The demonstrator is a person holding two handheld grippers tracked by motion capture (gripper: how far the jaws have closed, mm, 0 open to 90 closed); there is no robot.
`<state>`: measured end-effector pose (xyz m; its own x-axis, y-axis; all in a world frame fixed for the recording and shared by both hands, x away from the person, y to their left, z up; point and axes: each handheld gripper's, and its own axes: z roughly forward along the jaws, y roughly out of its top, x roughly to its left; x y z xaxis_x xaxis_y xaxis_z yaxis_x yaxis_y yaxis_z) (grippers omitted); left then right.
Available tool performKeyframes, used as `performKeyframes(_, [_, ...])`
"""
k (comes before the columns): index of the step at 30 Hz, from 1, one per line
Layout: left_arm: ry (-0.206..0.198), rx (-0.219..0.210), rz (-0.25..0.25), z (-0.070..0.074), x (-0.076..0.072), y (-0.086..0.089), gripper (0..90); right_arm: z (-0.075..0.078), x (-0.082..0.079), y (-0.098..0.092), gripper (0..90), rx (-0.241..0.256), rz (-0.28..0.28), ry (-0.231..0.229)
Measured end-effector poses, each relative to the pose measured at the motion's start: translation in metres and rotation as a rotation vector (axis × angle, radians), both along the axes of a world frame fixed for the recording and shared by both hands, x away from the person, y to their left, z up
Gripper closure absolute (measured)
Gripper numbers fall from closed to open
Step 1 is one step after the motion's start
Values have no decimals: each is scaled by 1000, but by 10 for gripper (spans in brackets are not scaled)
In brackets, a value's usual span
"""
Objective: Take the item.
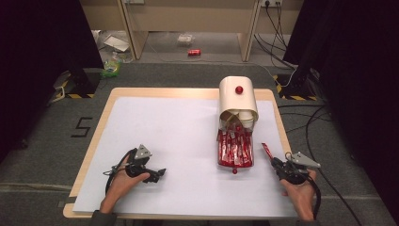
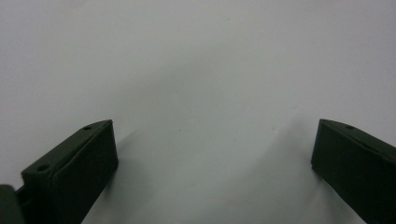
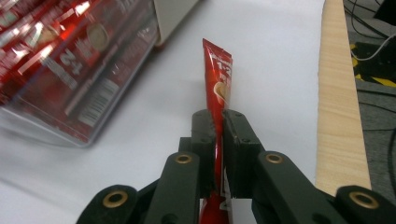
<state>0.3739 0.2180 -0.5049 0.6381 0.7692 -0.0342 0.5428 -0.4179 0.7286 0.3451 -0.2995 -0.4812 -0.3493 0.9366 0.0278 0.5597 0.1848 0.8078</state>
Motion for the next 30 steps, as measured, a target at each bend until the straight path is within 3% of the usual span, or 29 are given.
performKeyframes(14, [0,0,0,0,0,0,0,-4,1,3,766,-4,14,28])
performKeyframes(22, [0,0,0,0,0,0,0,1,0,7,673,10,42,-12])
performKeyframes(30, [0,-1,0,0,0,0,0,4,-3,13,553,28,50,-16])
